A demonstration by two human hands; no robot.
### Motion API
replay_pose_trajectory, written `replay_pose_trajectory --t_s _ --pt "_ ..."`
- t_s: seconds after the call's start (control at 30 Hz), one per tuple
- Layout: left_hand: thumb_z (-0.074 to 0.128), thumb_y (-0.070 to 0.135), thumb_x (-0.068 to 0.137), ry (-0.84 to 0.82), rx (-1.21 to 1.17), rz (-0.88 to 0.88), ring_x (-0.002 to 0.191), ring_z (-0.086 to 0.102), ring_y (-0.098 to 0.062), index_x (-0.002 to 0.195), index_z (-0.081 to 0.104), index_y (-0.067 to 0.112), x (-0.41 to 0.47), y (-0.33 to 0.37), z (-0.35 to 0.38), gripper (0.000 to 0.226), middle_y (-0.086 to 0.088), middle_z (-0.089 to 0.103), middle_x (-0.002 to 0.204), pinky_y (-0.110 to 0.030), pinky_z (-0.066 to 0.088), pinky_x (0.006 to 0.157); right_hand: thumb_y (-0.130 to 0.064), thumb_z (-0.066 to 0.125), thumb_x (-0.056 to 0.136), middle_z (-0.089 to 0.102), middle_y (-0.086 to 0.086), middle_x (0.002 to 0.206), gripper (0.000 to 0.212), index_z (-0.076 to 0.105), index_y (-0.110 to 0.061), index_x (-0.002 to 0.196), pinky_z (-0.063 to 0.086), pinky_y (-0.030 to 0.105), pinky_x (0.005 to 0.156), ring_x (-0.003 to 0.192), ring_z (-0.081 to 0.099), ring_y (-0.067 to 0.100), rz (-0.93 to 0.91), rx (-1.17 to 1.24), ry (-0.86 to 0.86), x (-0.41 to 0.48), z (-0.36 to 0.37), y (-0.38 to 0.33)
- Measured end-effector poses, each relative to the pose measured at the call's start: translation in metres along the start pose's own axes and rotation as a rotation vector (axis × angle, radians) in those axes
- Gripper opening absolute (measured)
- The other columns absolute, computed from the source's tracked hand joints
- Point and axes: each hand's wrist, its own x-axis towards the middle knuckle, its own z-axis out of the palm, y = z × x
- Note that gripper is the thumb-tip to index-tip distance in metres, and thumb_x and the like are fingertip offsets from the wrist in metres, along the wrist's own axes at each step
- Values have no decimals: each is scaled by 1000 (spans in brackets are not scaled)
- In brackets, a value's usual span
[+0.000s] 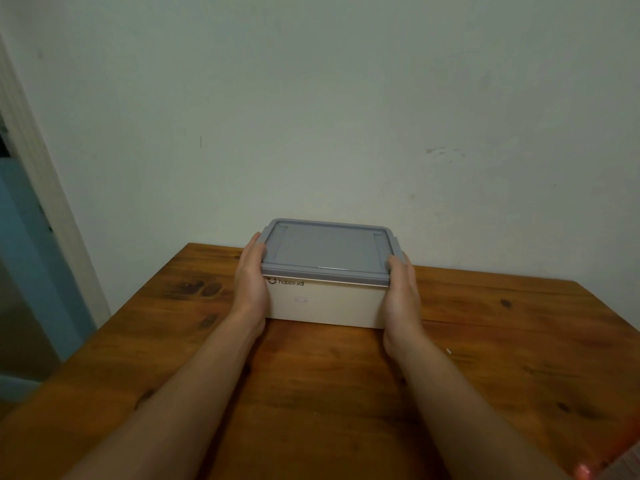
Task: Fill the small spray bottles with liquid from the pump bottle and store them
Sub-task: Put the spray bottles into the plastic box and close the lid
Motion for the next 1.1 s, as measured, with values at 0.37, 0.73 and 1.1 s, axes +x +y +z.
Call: replay_pose_trajectory --t_s 0.37,0.73,1.1 --pt "48 56 79 -15 24 -6 108 65 -27 131 57 36 16 1 7 56 -6 66 123 -48 53 92 -45 42 95 59 8 127 49 41 -34 142 54 45 89 109 60 26 16 -27 -21 25 7 3" --pt "42 47 93 -27 4 -15 98 67 -31 113 67 34 25 2 14 35 -11 70 111 -42 52 77 -45 40 97 58 7 129 49 38 -33 145 53 46 92 111 58 26 20 -50 -38 40 10 3" --pt "42 43 96 2 5 -3 93 65 -25 121 62 30 36 0 20 35 -9 68 110 -38 52 76 -62 40 75 54 7 137 72 37 -38 144 45 55 102 122 52 29 33 -75 -39 46 17 0"
